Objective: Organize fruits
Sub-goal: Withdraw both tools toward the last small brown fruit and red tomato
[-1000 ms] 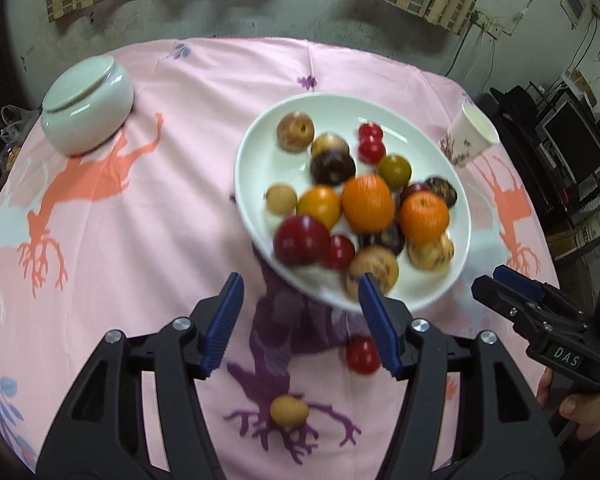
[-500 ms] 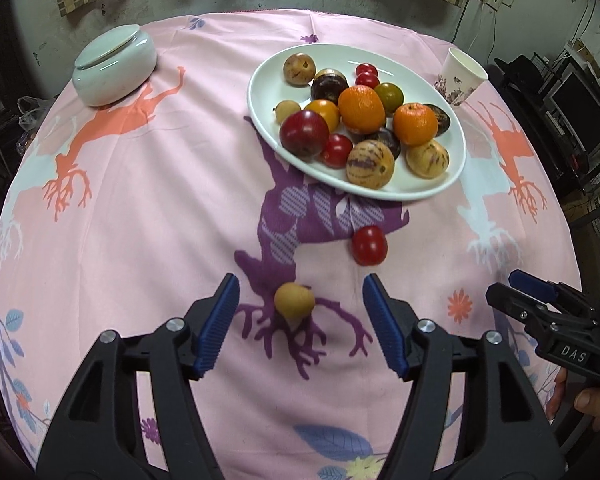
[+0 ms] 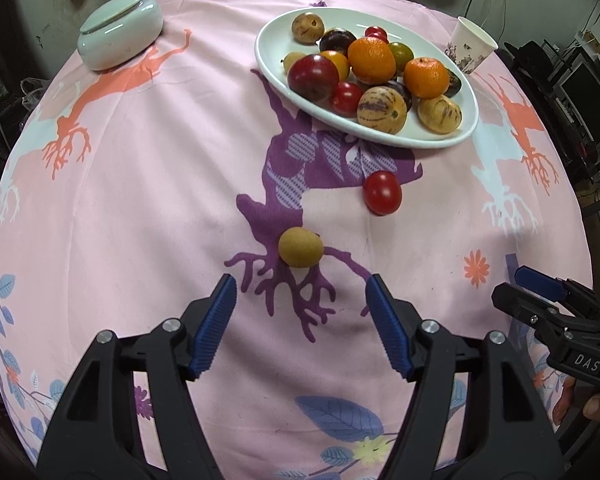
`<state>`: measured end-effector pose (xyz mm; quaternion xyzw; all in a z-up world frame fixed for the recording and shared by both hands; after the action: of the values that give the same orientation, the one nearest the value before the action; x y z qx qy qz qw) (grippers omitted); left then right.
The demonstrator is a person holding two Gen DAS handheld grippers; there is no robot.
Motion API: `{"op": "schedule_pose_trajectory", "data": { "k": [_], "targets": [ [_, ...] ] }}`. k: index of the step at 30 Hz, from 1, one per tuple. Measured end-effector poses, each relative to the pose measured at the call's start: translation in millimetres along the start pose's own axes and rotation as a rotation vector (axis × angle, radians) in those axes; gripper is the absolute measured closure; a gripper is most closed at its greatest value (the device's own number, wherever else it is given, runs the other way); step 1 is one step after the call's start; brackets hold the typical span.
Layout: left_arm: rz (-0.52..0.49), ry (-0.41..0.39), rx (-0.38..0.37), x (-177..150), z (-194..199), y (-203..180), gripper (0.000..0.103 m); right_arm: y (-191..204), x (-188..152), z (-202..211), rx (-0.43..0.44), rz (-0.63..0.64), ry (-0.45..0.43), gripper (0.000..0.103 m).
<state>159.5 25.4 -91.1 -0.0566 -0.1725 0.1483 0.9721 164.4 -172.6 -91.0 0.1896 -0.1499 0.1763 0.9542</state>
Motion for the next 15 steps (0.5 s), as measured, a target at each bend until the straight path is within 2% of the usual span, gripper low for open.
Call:
{"op": "schedule_pose_trajectory", "data": {
  "k": [15],
  "targets": [
    [0.016, 0.025, 0.001, 4, -28, 3, 0.036, -5, 0, -13, 0.012, -0.019, 0.024, 0.033]
  ]
}}
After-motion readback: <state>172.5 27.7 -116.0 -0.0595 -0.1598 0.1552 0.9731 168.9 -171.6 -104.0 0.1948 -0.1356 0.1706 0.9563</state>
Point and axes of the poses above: each gripper's, at about its wrist camera, not at the fingertips, and z roughly against the way its jaws point, y to its left, x to its top, the point moved 8 cm from there along -z, roughly the way its jaws point, and after that the axes turned 11 degrees about z, right-handed, at the moved point
